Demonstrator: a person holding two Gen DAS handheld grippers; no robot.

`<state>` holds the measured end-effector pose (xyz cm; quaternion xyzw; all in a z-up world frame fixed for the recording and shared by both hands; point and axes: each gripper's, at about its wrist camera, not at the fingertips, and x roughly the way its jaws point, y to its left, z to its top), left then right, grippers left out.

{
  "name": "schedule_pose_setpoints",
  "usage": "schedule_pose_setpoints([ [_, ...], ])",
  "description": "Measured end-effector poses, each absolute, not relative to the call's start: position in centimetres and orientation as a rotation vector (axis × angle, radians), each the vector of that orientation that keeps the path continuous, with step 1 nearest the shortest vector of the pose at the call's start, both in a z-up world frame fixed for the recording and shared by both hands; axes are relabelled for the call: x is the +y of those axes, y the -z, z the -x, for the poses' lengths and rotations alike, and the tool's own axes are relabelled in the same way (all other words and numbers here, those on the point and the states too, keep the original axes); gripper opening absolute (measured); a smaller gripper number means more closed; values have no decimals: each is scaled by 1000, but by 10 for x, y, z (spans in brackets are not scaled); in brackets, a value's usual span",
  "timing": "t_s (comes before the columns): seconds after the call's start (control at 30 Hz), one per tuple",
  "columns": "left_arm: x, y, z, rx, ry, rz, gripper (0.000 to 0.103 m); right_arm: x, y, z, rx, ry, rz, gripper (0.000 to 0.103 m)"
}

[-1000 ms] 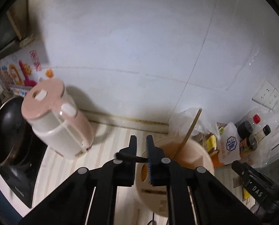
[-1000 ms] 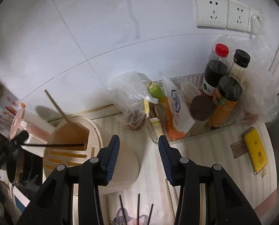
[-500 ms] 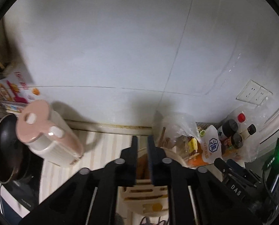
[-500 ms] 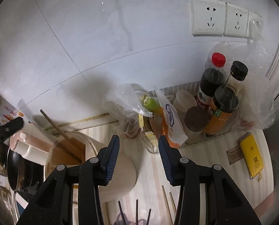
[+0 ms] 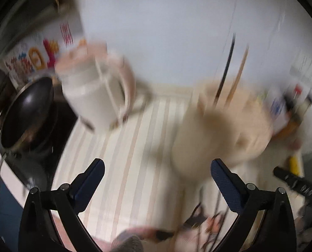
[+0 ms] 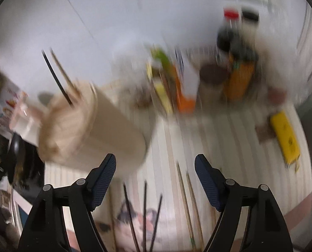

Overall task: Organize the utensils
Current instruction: 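Grasp a light wooden chopstick with the left tool while the right tool grasps a dark chopstick, then lift both held chopsticks upright and carry them toward the beige holder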

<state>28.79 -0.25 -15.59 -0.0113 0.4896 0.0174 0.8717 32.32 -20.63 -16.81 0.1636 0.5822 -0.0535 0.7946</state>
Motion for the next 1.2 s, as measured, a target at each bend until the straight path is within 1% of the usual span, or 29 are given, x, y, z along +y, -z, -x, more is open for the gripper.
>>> schedule_pose_setpoints([
  [0.07, -7, 197, -278, 1130, -57, 1, 103, -204, 193, -308, 1323, 102, -371, 60],
  [0.1, -11, 217, -274, 1180, -52, 1, 103, -201, 207, -301, 1364, 99, -380, 48],
  [0.13, -15, 233, -272, 1223, -40, 0, 100, -198, 222, -294, 1411, 93, -385, 42],
  [0.17, -18, 246, -269, 1263, -28, -3, 98, -195, 237, -287, 1450, 85, -393, 39],
  [0.2, -24, 267, -266, 1317, -10, -7, 91, -192, 248, -283, 1478, 84, -394, 33],
  [0.23, -27, 278, -265, 1349, 1, -9, 80, -188, 262, -278, 1516, 83, -390, 31],
  [0.27, -32, 293, -262, 1389, 15, -8, 73, -185, 275, -272, 1550, 82, -393, 31],
  [0.33, -36, 316, -258, 1450, 33, -17, 51, -179, 294, -264, 1595, 83, -390, 31],
  [0.4, -43, 331, -256, 1482, 47, -53, 40, -172, 309, -256, 1632, 84, -390, 31],
  [0.43, -44, 329, -255, 1451, 45, -59, 35, -170, 313, -253, 1641, 87, -390, 31],
  [0.47, -48, 328, -256, 1442, 49, -86, 32, -166, 318, -250, 1653, 88, -382, 31],
  [0.5, -51, 328, -256, 1440, 59, -96, 20, -163, 317, -248, 1640, 95, -368, 31],
  [0.53, -52, 327, -257, 1438, 59, -105, 5, -159, 316, -247, 1635, 93, -350, 31],
  [0.6, -53, 327, -258, 1429, 40, -139, 5, -151, 317, -246, 1640, 95, -304, 29],
  [0.7, -44, 328, -258, 1433, 11, -148, 4, -140, 315, -243, 1649, 103, -196, 5],
  [0.87, -29, 328, -253, 1450, -13, -117, 5, -153, 312, -232, 1661, 140, -67, 4],
  [1.0, -30, 328, -254, 1449, -22, -120, 5, -158, 311, -230, 1701, 89, -52, 5],
  [1.13, -27, 331, -252, 1447, -23, -101, 5, -168, 308, -225, 1754, 85, -113, 12],
  [1.2, -25, 331, -251, 1445, -24, -100, 5, -169, 315, -215, 1802, 83, -116, 12],
])
